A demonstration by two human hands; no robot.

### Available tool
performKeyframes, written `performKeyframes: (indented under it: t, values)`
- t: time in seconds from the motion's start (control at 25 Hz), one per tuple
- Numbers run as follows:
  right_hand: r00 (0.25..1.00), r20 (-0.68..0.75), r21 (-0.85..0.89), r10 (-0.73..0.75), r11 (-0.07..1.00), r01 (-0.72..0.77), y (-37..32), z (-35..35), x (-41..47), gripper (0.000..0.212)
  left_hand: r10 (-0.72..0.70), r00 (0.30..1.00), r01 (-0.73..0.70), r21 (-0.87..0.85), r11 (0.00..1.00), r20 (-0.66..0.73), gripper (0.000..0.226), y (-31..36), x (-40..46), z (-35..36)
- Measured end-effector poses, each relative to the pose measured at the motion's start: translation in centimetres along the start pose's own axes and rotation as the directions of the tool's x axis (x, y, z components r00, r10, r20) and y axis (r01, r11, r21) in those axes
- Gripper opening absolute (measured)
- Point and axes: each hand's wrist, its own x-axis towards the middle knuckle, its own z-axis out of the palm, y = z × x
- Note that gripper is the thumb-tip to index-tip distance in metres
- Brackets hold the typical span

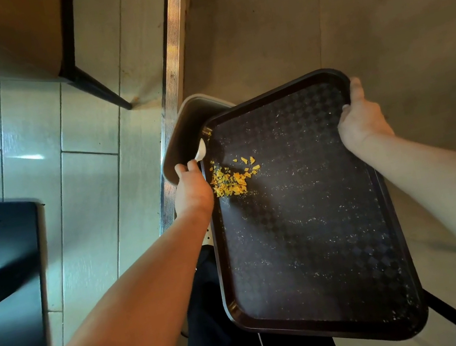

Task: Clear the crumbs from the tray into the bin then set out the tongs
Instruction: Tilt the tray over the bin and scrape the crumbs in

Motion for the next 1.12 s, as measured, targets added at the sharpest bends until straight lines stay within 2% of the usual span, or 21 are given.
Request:
performKeyframes:
  t: [0.12,0.24,0.32,0.52,0.68,0.84,1.0,1.12]
  values:
    - [1.000,0.000,0.006,-0.007,1.000,0.007,0.0,0.1,0.2,0.054,0.002,1.000,-0.004,-0.075,0.997,-0.024,0.058,0.2,0.2,-0.3]
    - [1.000,0.002,0.010,-0.017,1.000,0.017,0.1,0.0,0.3,0.054,0.093,0.994,-0.087,-0.089,0.992,0.064,0.063,1.2,0.7,-0.2]
    - [1.000,0.003,0.005,-0.018,1.000,0.018,0.2,0.0,0.3,0.054,0.085,0.994,-0.079,-0.079,0.994,0.075,0.060,1.7,1.4,-0.5]
    - [1.000,-0.004,0.003,-0.012,1.000,0.012,0.2,0.1,0.4,0.055,0.019,1.000,-0.019,-0.028,0.999,0.000,0.046,0.3,1.9,-0.7]
    - [1.000,0.002,0.013,-0.009,1.000,0.009,0.2,-0.1,0.4,0.056,0.014,0.999,-0.019,-0.124,0.992,-0.041,0.058,-1.2,1.6,-0.5]
    - [1.000,0.001,0.007,-0.017,1.000,0.017,0.1,-0.2,0.4,0.056,0.079,0.995,-0.074,-0.075,0.994,0.054,0.060,0.3,1.5,-0.4]
    - [1.000,0.004,0.000,-0.027,1.000,0.027,0.2,-0.2,0.2,0.055,0.010,1.000,-0.010,-0.029,1.000,0.009,0.048,0.4,1.6,-0.4]
    - [1.000,0.002,-0.007,-0.025,1.000,0.025,0.1,-0.3,0.2,0.055,0.005,0.999,-0.005,-0.001,1.000,-0.046,0.049,-0.1,1.1,-0.6]
